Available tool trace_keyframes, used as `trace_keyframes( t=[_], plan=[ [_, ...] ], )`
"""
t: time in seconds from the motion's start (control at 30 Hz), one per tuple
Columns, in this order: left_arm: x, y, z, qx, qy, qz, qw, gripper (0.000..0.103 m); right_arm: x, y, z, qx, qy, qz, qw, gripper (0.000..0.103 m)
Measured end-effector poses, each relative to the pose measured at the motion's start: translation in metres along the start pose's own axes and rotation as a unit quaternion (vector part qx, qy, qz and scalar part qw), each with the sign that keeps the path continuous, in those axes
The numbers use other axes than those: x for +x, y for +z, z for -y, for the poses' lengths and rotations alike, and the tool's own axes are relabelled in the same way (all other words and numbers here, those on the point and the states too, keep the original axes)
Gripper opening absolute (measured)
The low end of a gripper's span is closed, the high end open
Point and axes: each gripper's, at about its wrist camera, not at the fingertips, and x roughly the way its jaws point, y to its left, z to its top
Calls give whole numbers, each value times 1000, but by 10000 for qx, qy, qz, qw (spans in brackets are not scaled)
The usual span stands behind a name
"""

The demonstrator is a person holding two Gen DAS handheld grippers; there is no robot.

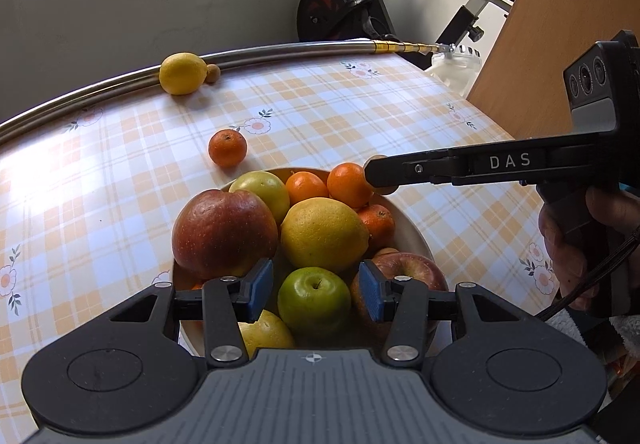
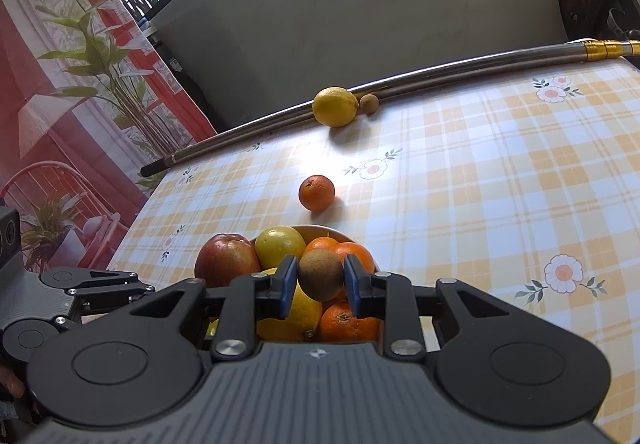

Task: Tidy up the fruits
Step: 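Carry the lime and brown fruit onto the plate and open both tools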

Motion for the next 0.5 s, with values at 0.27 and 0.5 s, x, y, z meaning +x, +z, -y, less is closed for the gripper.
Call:
trace_keyframes(
  t=[0.27, 0.5],
  plan=[
    [-10, 6, -8, -196, 28, 257, 9995, 50, 3, 0, -1, -7, 32, -55, 10000, 28],
    [-25, 13, -26, -650, 412, 777, 9940, 51, 13, 6, -6, -85, 95, -127, 9998, 28]
  ],
)
